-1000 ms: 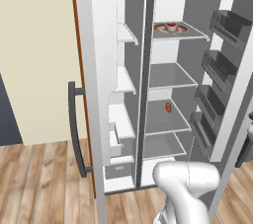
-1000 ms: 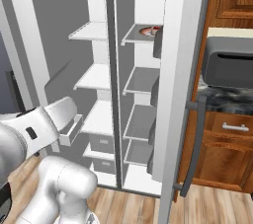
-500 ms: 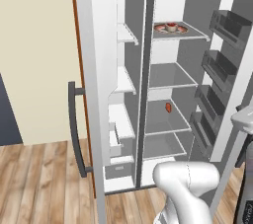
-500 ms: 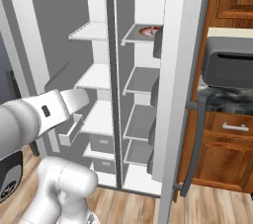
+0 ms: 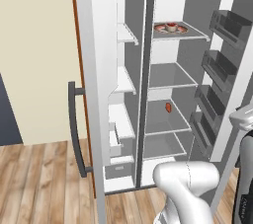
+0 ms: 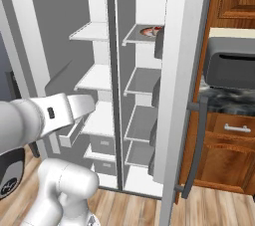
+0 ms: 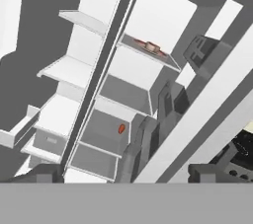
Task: Retrieve the steak from the fridge and place it on the saucepan with marinade on the stove.
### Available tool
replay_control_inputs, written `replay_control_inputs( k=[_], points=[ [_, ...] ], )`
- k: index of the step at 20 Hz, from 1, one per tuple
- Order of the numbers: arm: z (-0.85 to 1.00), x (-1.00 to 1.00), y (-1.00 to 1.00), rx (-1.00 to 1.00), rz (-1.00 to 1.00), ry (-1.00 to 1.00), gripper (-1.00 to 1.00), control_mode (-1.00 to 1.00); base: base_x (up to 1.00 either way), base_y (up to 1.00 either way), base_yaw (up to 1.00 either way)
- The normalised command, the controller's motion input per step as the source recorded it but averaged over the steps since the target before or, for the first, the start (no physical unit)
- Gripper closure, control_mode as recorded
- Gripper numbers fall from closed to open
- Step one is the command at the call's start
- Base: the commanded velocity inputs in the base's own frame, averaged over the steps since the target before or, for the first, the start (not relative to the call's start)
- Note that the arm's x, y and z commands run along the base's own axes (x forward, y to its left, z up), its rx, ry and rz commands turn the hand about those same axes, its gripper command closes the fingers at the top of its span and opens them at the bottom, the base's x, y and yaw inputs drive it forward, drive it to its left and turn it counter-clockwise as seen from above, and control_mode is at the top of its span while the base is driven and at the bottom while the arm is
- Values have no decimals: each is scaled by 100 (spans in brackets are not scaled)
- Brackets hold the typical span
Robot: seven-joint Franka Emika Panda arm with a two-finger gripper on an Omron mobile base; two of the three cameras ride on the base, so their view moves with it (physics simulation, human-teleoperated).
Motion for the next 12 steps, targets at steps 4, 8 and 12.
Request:
replay_control_inputs(
  k=[4, 8, 12],
  points=[
    [-70, 14, 9, 0, -6, -21, -100, -100, 0, 0, 0],
    [-70, 20, 28, 0, 0, -28, -100, -100, 0, 0, 0],
    [-76, 16, 46, 0, 0, -35, -100, -100, 0, 0, 0]
  ],
)
